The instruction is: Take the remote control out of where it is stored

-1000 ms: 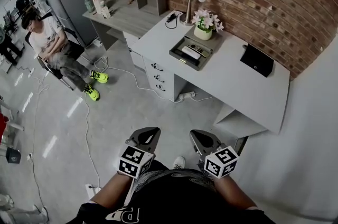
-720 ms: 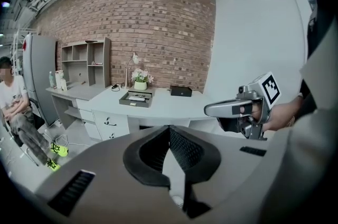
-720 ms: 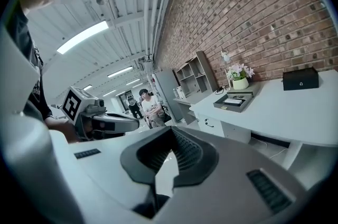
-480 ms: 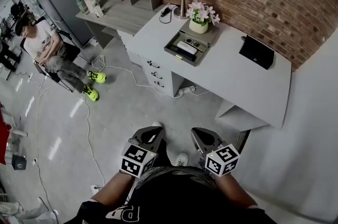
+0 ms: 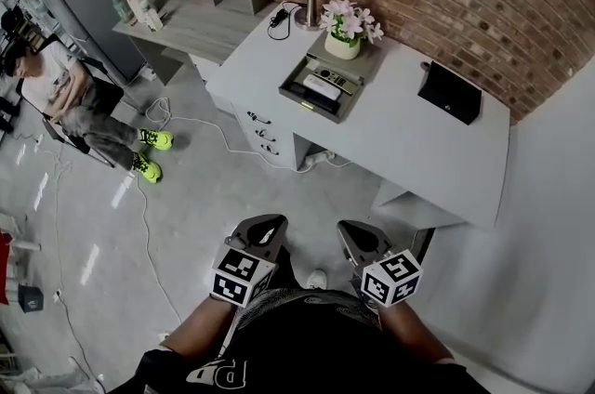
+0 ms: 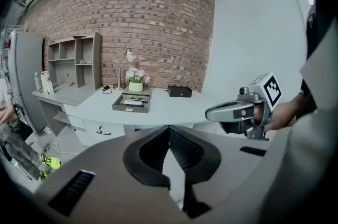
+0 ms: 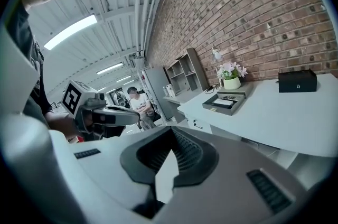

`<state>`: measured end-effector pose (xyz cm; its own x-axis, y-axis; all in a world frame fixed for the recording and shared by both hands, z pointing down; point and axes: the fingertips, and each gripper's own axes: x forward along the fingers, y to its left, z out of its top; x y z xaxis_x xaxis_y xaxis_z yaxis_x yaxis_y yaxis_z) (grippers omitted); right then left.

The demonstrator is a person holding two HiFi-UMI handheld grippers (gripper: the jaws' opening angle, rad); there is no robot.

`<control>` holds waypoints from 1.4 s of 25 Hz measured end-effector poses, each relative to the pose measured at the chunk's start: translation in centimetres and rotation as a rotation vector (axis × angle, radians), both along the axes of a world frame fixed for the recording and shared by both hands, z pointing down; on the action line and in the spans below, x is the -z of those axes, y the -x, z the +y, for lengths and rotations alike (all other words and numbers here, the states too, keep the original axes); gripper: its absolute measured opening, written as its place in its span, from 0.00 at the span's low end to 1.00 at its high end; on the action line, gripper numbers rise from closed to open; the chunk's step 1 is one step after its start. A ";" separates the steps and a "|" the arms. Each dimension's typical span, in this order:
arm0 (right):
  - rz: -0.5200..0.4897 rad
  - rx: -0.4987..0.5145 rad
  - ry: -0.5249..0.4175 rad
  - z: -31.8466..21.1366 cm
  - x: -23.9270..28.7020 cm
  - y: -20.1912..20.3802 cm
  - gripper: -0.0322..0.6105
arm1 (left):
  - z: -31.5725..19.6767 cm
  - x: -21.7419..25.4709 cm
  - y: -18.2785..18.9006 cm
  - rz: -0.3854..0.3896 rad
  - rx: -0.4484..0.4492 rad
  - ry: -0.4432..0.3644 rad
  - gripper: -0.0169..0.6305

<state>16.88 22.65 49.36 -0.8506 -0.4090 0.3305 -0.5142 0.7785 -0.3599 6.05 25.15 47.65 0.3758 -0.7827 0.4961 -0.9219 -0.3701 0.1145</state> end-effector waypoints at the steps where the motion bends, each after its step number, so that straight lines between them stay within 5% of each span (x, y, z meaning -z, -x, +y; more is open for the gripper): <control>1: 0.008 -0.002 0.004 -0.6 -0.2 0.4 0.06 | -0.6 -0.1 0.5 -0.007 -0.004 0.001 0.04; 22: 0.128 -0.055 0.007 -13.3 0.2 11.8 0.06 | -15.2 0.6 12.5 -0.029 -0.094 -0.026 0.04; 35: 0.221 -0.104 -0.018 -18.9 -0.5 15.7 0.06 | -19.6 0.0 18.6 -0.020 -0.122 -0.013 0.04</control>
<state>1.21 3.80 49.90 -0.7115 -0.4985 0.4953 -0.6568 0.7223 -0.2164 -12.58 5.50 47.62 0.4591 -0.7381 0.4943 -0.8719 -0.4811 0.0914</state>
